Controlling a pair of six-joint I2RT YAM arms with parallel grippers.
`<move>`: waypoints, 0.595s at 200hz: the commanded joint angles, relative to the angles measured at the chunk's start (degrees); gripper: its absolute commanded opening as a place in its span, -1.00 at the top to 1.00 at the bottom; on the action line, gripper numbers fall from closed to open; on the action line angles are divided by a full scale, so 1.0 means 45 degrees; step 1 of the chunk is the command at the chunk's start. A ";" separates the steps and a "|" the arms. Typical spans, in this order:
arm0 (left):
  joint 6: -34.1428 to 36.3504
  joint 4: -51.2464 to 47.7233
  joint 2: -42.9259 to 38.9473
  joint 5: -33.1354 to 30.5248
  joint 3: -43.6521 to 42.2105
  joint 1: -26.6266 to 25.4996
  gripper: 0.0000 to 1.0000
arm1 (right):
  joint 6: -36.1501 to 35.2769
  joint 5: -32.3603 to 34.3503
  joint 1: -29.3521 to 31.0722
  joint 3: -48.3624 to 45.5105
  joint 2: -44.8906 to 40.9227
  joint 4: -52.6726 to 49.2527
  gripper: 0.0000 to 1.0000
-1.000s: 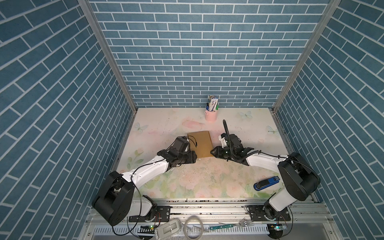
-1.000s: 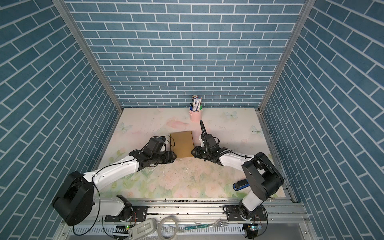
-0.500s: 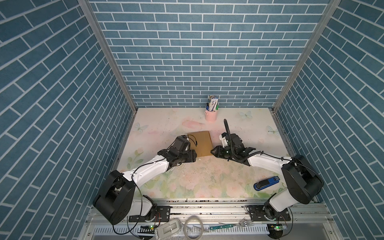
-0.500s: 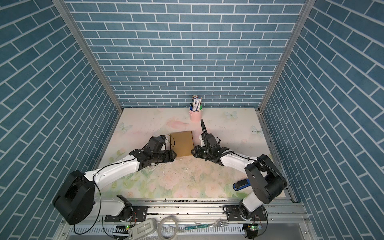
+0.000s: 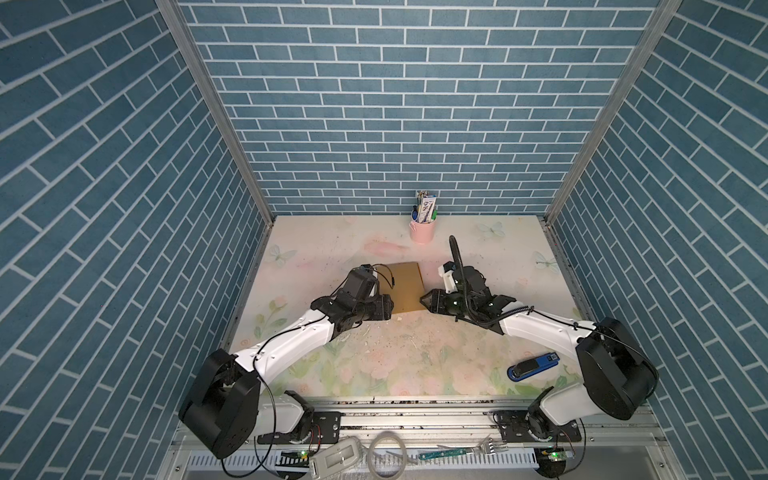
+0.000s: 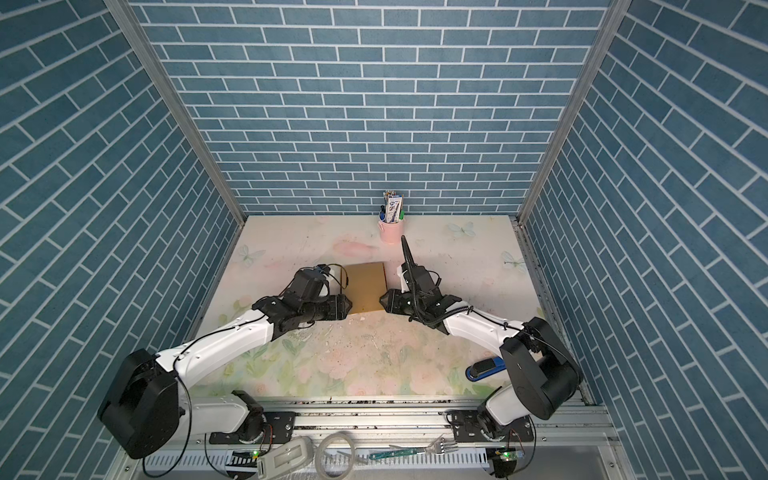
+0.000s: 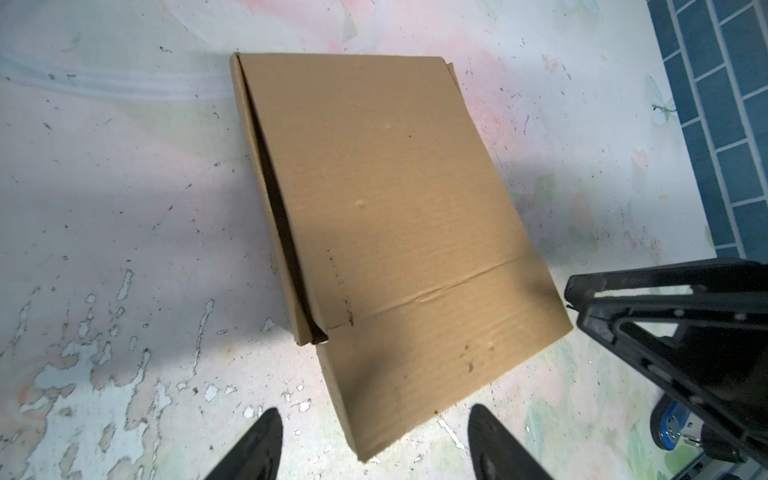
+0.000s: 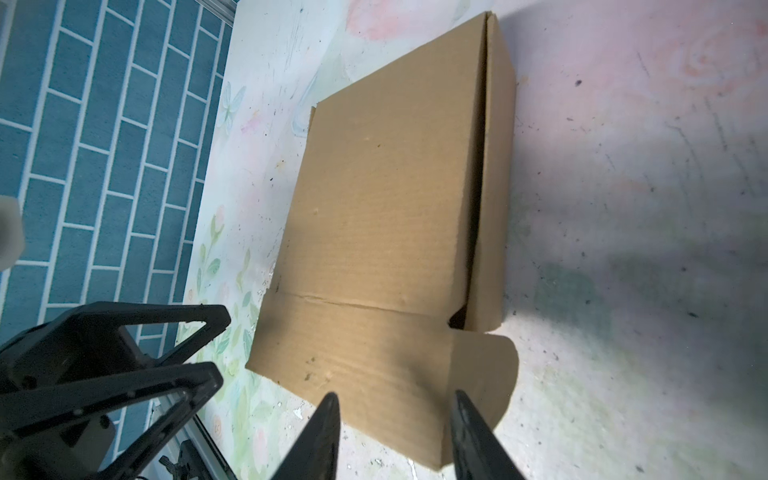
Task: Fold the paper box
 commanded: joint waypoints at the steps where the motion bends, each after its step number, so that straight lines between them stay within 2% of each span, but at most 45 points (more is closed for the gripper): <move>1: 0.0101 -0.0025 0.0466 -0.0068 -0.0171 0.0046 -0.45 | -0.0323 0.0336 0.0050 0.0091 0.0392 0.0021 0.11; 43: 0.0123 0.0220 0.1201 -0.0019 0.0009 0.0198 -0.44 | -0.0280 0.0077 0.0051 0.0486 0.1112 0.0163 0.15; 119: 0.0135 0.0573 0.1538 0.0263 0.0095 0.0319 -0.45 | 0.0681 -0.0756 0.0069 0.0607 0.1200 0.0788 0.27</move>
